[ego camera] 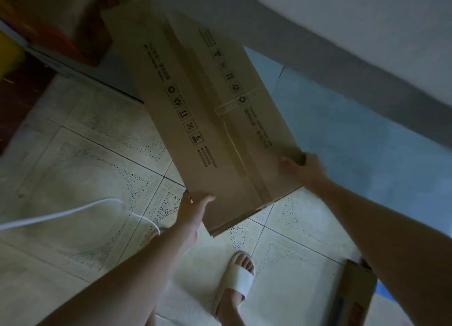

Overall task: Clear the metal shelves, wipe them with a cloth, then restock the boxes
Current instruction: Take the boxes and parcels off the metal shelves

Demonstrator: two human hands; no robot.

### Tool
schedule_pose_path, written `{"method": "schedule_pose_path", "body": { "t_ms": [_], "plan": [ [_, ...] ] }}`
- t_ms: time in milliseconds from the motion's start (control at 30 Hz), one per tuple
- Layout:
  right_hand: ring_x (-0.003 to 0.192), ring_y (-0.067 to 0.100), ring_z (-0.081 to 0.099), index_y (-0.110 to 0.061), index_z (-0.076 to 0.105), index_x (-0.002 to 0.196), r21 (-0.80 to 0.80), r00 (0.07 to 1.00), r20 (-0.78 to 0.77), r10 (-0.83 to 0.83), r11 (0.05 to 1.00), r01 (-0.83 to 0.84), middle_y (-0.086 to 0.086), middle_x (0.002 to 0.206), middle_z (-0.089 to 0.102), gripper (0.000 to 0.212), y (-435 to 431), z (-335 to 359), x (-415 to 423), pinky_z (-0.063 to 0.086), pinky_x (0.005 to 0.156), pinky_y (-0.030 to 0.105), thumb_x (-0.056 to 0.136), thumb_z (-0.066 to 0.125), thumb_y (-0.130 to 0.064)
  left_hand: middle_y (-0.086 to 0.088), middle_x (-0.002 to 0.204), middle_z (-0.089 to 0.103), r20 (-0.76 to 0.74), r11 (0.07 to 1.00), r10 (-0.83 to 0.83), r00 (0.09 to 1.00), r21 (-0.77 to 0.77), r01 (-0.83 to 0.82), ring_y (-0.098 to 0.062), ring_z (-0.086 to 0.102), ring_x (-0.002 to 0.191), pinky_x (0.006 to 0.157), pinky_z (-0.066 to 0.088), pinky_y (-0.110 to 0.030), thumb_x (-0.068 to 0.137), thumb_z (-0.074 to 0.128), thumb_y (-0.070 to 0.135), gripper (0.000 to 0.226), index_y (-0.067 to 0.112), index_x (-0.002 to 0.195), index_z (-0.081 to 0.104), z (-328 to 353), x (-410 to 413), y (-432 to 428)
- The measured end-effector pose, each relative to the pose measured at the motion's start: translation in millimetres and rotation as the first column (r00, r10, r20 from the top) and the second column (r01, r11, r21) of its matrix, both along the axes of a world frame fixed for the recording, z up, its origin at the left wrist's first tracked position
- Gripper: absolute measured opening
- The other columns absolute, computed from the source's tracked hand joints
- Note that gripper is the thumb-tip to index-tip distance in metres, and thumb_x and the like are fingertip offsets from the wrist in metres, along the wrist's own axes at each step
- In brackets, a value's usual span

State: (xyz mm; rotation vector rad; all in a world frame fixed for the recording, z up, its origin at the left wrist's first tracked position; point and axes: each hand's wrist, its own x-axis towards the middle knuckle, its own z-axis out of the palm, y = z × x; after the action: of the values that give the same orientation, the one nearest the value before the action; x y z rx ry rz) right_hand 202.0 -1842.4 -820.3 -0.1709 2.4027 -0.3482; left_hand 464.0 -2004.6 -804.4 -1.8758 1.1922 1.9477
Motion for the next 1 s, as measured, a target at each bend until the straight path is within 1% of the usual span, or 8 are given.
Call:
{"method": "schedule_pose_path", "body": {
  "t_ms": [133,200,300,433,633,700,867,1000],
  "plan": [
    [0.094,0.024,0.056,-0.013,0.052,0.115,-0.050,0.991,-0.035,-0.131,0.990,0.129,0.007,0.109,0.056,0.060,30,39,12,0.044,0.074,0.034,0.089,0.062,-0.066,0.012,0.109,0.066,-0.144,0.990,0.057,0.988,-0.121,-0.074,-0.001,0.060,0.095,0.074,0.045,-0.021,0.086,0.078,0.024,0.042,0.033,0.119,0.053,32,-5,18],
    [0.090,0.023,0.057,-0.013,0.049,0.113,-0.119,0.978,-0.014,-0.208,0.972,0.205,0.006,0.105,0.058,0.057,42,58,16,0.044,0.070,0.034,0.089,0.063,-0.063,0.014,0.116,0.068,-0.196,0.985,0.034,0.980,-0.157,-0.065,-0.004,0.063,0.102,0.079,0.048,-0.026,0.085,0.078,0.028,0.051,0.036,0.128,0.052,46,-14,18],
    [0.098,0.027,0.061,-0.014,0.045,0.116,-0.174,0.928,0.041,-0.370,0.912,0.372,0.007,0.112,0.059,0.059,70,85,30,0.053,0.083,0.043,0.088,0.065,-0.063,0.013,0.123,0.066,-0.208,0.980,-0.100,0.973,-0.188,0.060,-0.010,0.062,0.110,0.097,0.050,-0.043,0.086,0.077,0.038,0.066,0.035,0.142,0.044,70,-29,19],
    [0.100,0.028,0.066,-0.017,0.052,0.125,-0.189,0.843,0.092,-0.530,0.822,0.538,0.007,0.115,0.066,0.063,107,115,67,0.058,0.090,0.050,0.086,0.065,-0.066,0.008,0.131,0.060,-0.171,0.933,-0.318,0.933,-0.231,0.276,-0.018,0.060,0.116,0.105,0.048,-0.050,0.085,0.074,0.051,0.078,0.035,0.149,0.035,102,-35,18],
    [0.084,0.023,0.066,-0.012,0.061,0.111,-0.166,0.717,0.095,-0.691,0.699,0.695,0.008,0.098,0.068,0.056,147,166,156,0.050,0.061,0.030,0.092,0.057,-0.064,0.012,0.131,0.053,-0.150,0.773,-0.615,0.774,-0.308,0.554,-0.015,0.054,0.111,0.097,0.043,-0.033,0.092,0.066,0.050,0.074,0.031,0.153,0.030,163,-35,20],
    [0.082,0.021,0.066,-0.012,0.061,0.110,-0.168,0.660,0.084,-0.746,0.642,0.748,0.006,0.095,0.068,0.057,157,180,183,0.048,0.058,0.029,0.092,0.057,-0.066,0.013,0.135,0.048,-0.121,0.693,-0.700,0.704,-0.353,0.629,-0.020,0.052,0.123,0.096,0.039,-0.032,0.094,0.064,0.051,0.077,0.028,0.157,0.025,187,-33,24],
    [0.081,0.020,0.068,-0.015,0.066,0.098,-0.170,0.538,0.031,-0.843,0.526,0.834,0.004,0.092,0.070,0.060,189,205,255,0.054,0.063,0.034,0.088,0.054,-0.074,0.001,0.150,0.047,-0.048,0.535,-0.826,0.562,-0.382,0.754,-0.025,0.049,0.132,0.103,0.042,-0.039,0.093,0.064,0.053,0.080,0.023,0.157,0.027,219,-19,48],
    [0.083,0.019,0.067,-0.016,0.066,0.094,-0.126,0.433,0.026,-0.901,0.426,0.896,0.002,0.091,0.070,0.062,232,217,308,0.058,0.071,0.037,0.086,0.054,-0.076,0.000,0.145,0.053,-0.041,0.441,-0.886,0.462,-0.382,0.812,-0.025,0.055,0.126,0.096,0.049,-0.039,0.090,0.066,0.056,0.079,0.027,0.155,0.031,222,-2,93]
  ]
}}
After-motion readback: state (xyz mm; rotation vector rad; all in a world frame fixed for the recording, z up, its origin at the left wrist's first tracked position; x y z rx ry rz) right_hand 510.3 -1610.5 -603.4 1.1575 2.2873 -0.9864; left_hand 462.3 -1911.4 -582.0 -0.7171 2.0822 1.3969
